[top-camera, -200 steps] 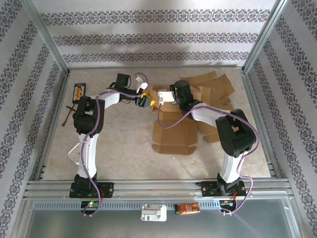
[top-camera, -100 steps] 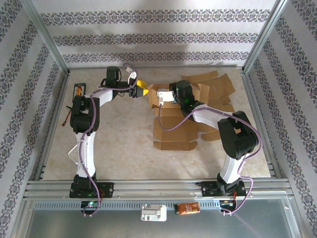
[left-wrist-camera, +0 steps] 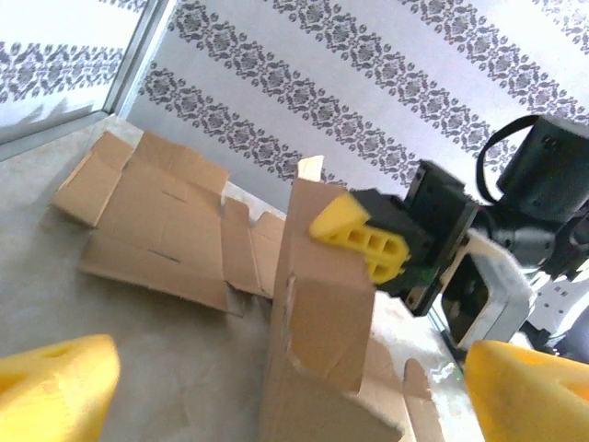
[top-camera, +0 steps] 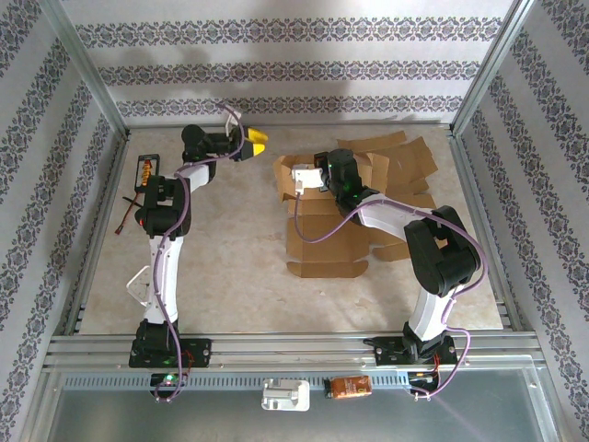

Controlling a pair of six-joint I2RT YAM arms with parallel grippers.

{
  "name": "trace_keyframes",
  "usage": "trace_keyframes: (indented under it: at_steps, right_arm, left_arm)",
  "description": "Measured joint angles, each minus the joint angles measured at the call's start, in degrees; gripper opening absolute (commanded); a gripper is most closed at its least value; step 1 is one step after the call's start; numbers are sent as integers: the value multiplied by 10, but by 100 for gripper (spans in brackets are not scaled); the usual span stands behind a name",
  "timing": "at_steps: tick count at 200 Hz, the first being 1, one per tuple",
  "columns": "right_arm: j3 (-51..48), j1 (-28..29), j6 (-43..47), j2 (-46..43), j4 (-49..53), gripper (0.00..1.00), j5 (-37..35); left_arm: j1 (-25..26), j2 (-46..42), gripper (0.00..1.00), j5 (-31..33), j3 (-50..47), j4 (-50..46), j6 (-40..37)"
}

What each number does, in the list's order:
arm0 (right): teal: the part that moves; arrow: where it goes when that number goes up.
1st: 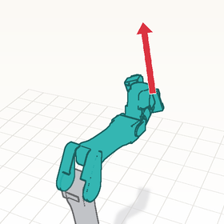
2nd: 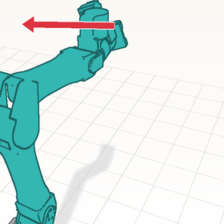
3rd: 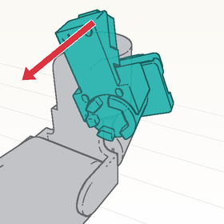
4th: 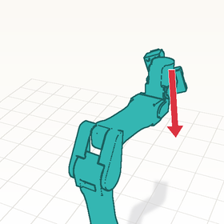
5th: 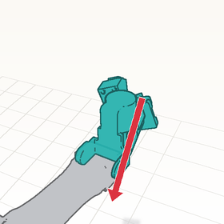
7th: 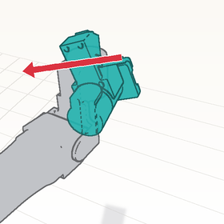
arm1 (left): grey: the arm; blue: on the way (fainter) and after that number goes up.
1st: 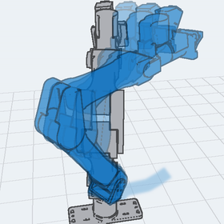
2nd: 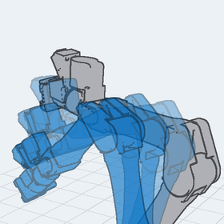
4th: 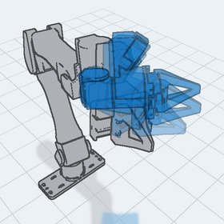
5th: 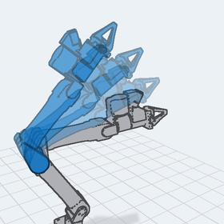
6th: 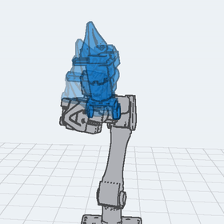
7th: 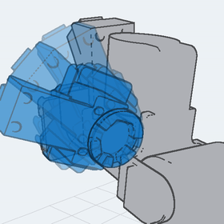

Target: Fold the paper box

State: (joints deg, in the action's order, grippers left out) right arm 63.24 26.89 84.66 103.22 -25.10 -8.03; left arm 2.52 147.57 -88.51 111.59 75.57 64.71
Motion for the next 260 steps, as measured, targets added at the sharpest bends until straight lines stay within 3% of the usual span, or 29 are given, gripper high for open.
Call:
trace_keyframes:
  at_steps: [51,98,133,141,151,169,185,208,233,244,260]
  right_arm:
    - [0,4,8,-3,17,2,2]
    - [1,4,-7,-30,51,2,7]
    - [6,3,-17,-42,81,2,7]
    - [8,3,-20,-44,87,3,7]
    - [9,3,-22,-47,94,2,7]
    - [9,3,-24,-52,101,3,7]
    - [9,3,-29,-54,106,3,9]
    - [9,3,-33,-55,109,2,11]
    - [9,3,-33,-60,113,3,11]
    - [9,3,-33,-63,115,2,11]
    - [9,3,-33,-68,116,2,11]
  left_arm:
    - [30,27,99,-7,86,-41,86]
    - [50,137,100,-8,353,-333,112]
    - [57,145,100,-3,372,-475,101]
    - [57,144,100,10,381,-529,68]
    - [59,143,100,62,415,-679,-25]
    - [68,115,100,254,450,-951,-233]
    - [76,37,100,387,381,-1068,-356]
    - [88,-53,100,480,327,-1139,-463]
    - [95,-113,100,513,299,-1159,-560]
    - [95,-162,100,518,225,-1149,-596]
    - [94,-268,100,530,31,-1074,-632]
